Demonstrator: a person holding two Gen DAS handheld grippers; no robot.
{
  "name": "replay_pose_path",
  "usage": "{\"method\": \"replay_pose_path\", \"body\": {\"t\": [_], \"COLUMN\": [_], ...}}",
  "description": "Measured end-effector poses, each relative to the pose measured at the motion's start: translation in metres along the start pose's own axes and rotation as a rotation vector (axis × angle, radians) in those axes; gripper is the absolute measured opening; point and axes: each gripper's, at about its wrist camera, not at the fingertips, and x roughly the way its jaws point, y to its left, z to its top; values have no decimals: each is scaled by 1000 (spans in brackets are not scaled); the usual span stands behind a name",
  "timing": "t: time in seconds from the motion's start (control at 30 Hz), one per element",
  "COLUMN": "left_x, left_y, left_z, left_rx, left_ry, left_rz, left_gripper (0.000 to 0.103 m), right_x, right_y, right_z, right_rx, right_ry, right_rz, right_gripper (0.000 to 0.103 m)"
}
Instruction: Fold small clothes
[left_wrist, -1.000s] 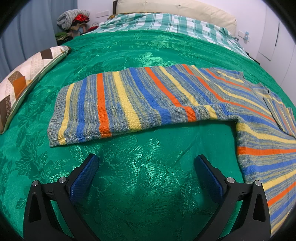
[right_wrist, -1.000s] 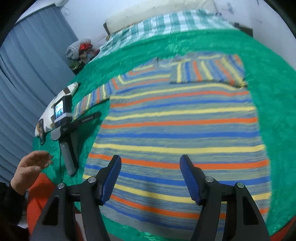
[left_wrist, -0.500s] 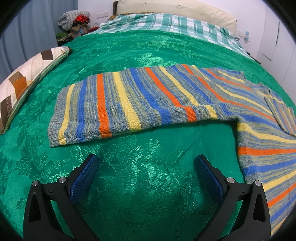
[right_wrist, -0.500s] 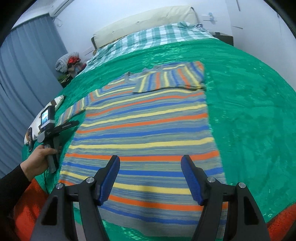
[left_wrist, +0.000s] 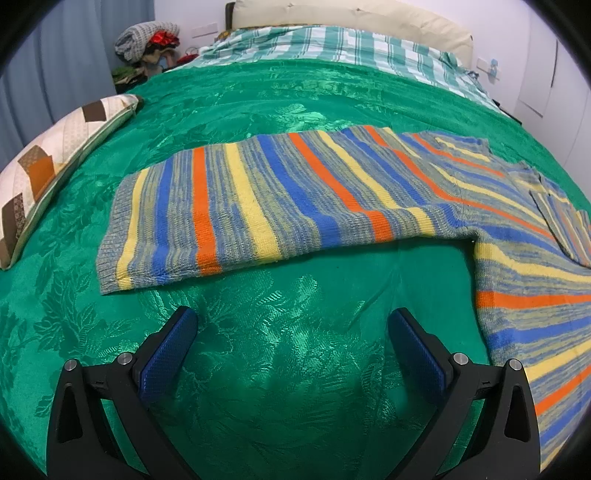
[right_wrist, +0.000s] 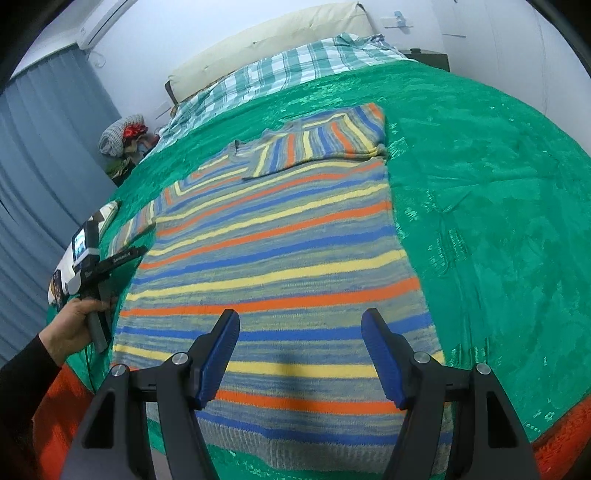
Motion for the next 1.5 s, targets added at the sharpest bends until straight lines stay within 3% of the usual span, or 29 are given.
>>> {"method": "replay_pose_path", "body": {"t": [0.6,0.77,0.83,0.97,1.03,1.1,1.17,1.23,1.3,1.37,1.43,1.47,1.5], "left_x": [-1,-7,-19,-65,-73,-73,-52,-25,-2,17,22,24,23], "left_y": [-2,2,9,48,77,122,162,180,183,178,170,163,160], "left_z": [-2,3,-3,-14,-4,14,34,43,49,50,52,56,60], "left_rx": [-2,-6,-51,-120,-200,-346,-482,-535,-529,-519,-509,-493,-480], "left_ry": [-1,81,105,95,67,40,78,157,217,265,253,253,253], "left_rz": [-3,-30,-71,-313,-337,-346,-383,-389,-385,-362,-371,-359,-340], "left_gripper": [103,102,102,102,102,102,101,94,69,58,33,9,4], "right_x": [5,11,9,5,6,9,10,7,3,0,-1,-1,-1], "right_y": [4,12,14,11,8,5,4,6,9,10,9,8,7], "right_z": [-5,-6,-5,-3,-3,-4,-4,-3,-3,-5,-6,-7,-8], "right_rx": [-13,-34,-48,-52,-38,-19,-10,-17,-29,-37,-37,-34,-27], "right_ry": [24,41,33,13,16,30,33,25,12,6,8,10,12], "right_rz": [1,13,13,8,14,27,37,39,36,32,31,31,33], "right_gripper": [68,68,68,68,69,69,69,69,69,69,69,69,69]}}
